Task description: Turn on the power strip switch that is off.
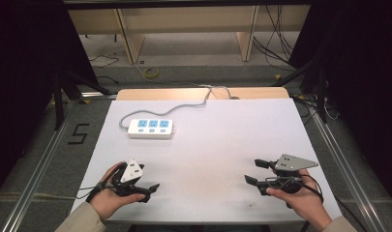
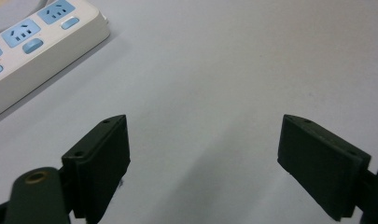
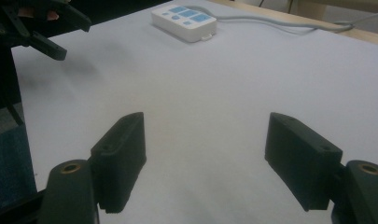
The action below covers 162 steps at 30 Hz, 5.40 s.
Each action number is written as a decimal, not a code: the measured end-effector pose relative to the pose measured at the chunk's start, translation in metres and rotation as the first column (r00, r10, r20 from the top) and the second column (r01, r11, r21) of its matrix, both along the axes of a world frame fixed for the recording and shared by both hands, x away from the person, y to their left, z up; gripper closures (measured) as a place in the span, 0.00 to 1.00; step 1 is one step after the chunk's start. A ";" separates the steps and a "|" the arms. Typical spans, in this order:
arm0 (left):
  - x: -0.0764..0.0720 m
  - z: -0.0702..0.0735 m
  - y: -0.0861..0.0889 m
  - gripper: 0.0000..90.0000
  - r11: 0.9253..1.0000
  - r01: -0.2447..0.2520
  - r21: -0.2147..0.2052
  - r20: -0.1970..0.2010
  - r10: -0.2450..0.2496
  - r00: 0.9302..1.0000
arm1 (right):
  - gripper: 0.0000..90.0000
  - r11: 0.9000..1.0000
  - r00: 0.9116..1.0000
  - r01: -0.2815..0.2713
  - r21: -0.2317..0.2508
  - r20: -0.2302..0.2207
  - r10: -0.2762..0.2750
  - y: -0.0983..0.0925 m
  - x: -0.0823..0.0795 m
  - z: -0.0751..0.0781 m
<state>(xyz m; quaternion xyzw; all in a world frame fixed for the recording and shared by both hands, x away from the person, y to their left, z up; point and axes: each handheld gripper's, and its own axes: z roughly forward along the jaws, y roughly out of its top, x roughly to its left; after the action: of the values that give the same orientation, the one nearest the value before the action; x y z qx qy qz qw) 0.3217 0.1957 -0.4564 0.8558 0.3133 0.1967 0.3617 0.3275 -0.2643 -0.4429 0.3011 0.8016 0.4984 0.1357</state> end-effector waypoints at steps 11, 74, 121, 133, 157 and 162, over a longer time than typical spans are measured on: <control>0.005 0.003 0.000 0.26 0.999 -0.042 -0.005 0.004 0.042 0.999 | 0.34 1.000 1.000 0.002 -0.028 -0.011 -0.002 0.002 0.002 -0.002; 0.063 0.026 0.015 1.00 0.958 -0.284 -0.025 -0.038 0.283 0.958 | 0.35 0.999 1.000 0.001 -0.041 -0.017 -0.002 0.006 0.003 -0.004; 0.100 0.016 -0.006 1.00 0.954 -0.298 0.031 -0.043 0.299 0.953 | 0.35 0.999 1.000 0.002 -0.036 -0.022 -0.003 0.007 0.004 -0.005; 0.112 0.019 -0.002 1.00 0.946 -0.324 0.025 -0.033 0.325 0.945 | 0.35 0.999 1.000 0.002 -0.033 -0.023 -0.003 0.007 0.004 -0.004; 0.131 0.016 -0.009 1.00 0.940 -0.336 0.056 -0.018 0.338 0.941 | 0.35 0.999 1.000 -0.001 -0.033 -0.024 0.000 0.006 0.004 -0.005; 0.135 0.016 -0.010 1.00 0.936 -0.347 0.052 -0.015 0.348 0.937 | 0.35 0.999 1.000 -0.001 -0.033 -0.023 0.000 0.006 0.004 -0.005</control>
<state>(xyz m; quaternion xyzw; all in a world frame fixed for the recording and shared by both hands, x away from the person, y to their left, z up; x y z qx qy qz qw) 0.4571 0.1862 -0.4403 0.7978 0.4591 0.2547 0.2965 0.3318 -0.2579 -0.4478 0.3044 0.8112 0.4818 0.1312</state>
